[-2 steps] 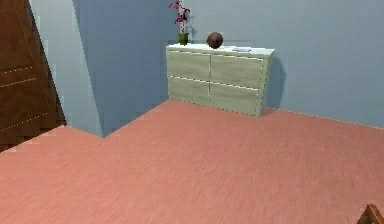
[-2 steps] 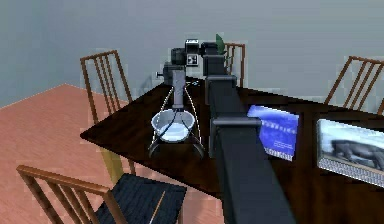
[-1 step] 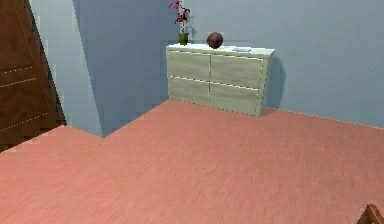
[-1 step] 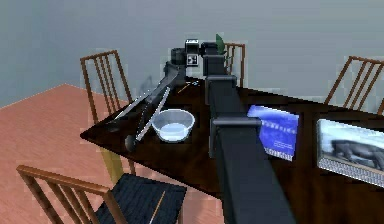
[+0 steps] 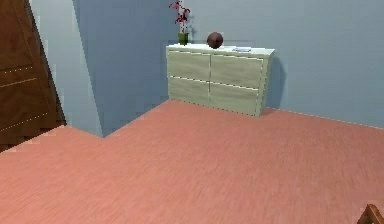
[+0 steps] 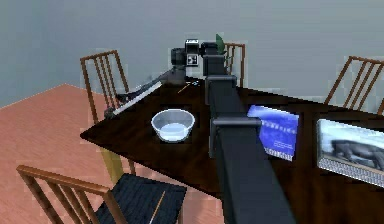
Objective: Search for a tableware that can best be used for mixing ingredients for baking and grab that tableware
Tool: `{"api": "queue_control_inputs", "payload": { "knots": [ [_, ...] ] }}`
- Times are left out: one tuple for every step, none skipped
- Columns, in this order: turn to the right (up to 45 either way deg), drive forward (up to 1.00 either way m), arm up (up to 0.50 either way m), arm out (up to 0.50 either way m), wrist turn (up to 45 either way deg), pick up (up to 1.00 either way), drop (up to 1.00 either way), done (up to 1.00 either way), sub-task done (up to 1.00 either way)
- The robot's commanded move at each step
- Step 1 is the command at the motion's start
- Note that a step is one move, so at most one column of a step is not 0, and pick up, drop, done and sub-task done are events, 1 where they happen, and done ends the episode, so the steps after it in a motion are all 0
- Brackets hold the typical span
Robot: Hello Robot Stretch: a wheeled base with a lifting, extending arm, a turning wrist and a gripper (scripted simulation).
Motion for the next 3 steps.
{"api": "queue_control_inputs", "payload": {
  "knots": [
    [0.0, 0.00, 0.00, 0.00, 45.0, 0.00, 0.00, 0.00, 0.00],
    [0.0, 0.00, 0.00, 0.00, 24.0, 0.00, 0.00, 0.00, 0.00],
    [0.0, 0.00, -0.24, 0.00, 0.0, 0.00, 0.00, 0.00, 0.00]
  ]
}}
